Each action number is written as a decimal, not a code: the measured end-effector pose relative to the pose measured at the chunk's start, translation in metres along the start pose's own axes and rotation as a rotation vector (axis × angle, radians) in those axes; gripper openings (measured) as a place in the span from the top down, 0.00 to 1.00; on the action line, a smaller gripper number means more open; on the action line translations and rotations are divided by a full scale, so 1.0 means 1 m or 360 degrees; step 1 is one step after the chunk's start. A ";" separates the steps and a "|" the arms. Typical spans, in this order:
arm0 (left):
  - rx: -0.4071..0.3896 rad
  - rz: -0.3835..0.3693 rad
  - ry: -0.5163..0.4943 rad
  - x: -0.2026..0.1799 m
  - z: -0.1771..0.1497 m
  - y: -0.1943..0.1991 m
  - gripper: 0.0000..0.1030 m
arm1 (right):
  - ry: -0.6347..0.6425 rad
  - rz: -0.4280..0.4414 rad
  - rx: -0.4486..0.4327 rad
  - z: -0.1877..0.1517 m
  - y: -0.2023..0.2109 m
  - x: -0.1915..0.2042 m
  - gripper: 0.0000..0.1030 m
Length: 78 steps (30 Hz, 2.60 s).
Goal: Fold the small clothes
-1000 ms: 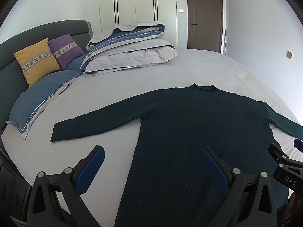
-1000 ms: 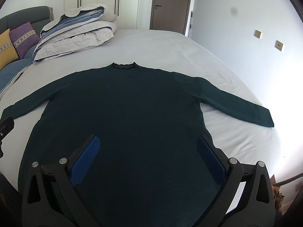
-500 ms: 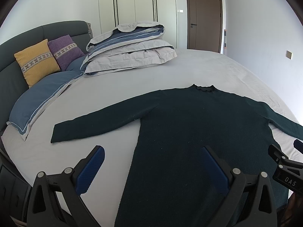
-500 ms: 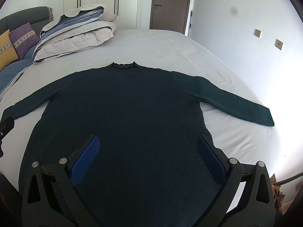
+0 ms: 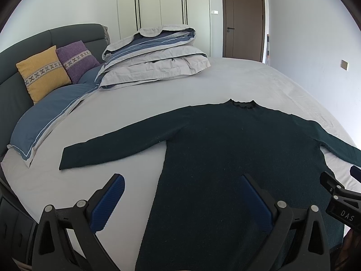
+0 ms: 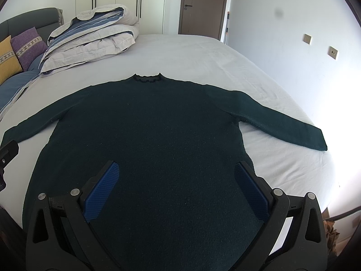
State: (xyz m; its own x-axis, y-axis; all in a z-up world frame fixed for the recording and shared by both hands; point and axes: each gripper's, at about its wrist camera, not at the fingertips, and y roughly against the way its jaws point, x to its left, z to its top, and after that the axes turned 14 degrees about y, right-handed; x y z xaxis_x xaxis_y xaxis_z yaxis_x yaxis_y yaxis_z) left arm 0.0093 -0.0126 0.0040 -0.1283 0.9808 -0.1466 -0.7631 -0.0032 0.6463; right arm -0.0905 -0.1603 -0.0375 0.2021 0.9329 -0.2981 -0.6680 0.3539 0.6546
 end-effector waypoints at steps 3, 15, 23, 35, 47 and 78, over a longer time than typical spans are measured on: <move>0.0004 -0.0002 0.0002 0.000 0.000 -0.001 0.00 | 0.0001 -0.0002 0.0003 -0.001 0.001 0.001 0.00; 0.0008 -0.0003 0.0009 0.003 -0.006 -0.003 0.00 | 0.0006 0.0006 0.0013 0.001 0.000 0.003 0.00; 0.0011 -0.0006 0.0013 0.004 -0.009 -0.002 0.00 | 0.0008 0.0006 0.0016 0.003 -0.001 0.005 0.00; -0.0001 -0.0087 0.0063 0.008 -0.014 -0.005 0.00 | -0.0183 0.0111 0.0003 -0.003 -0.020 -0.044 0.00; 0.0333 -0.0208 0.0049 0.000 -0.012 -0.066 0.00 | -0.1315 0.0116 0.0079 -0.100 -0.117 -0.342 0.17; 0.0516 -0.0588 0.0572 0.034 0.022 -0.126 0.18 | -0.0898 0.0340 -0.0165 0.078 -0.210 -0.325 0.93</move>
State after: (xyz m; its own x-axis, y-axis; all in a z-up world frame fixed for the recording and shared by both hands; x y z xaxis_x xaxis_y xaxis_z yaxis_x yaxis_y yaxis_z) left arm 0.1154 0.0257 -0.0658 -0.1409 0.7782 -0.6120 -0.5734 0.4398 0.6913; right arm 0.0399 -0.5330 -0.0243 0.3857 0.8838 0.2648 -0.7959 0.1735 0.5801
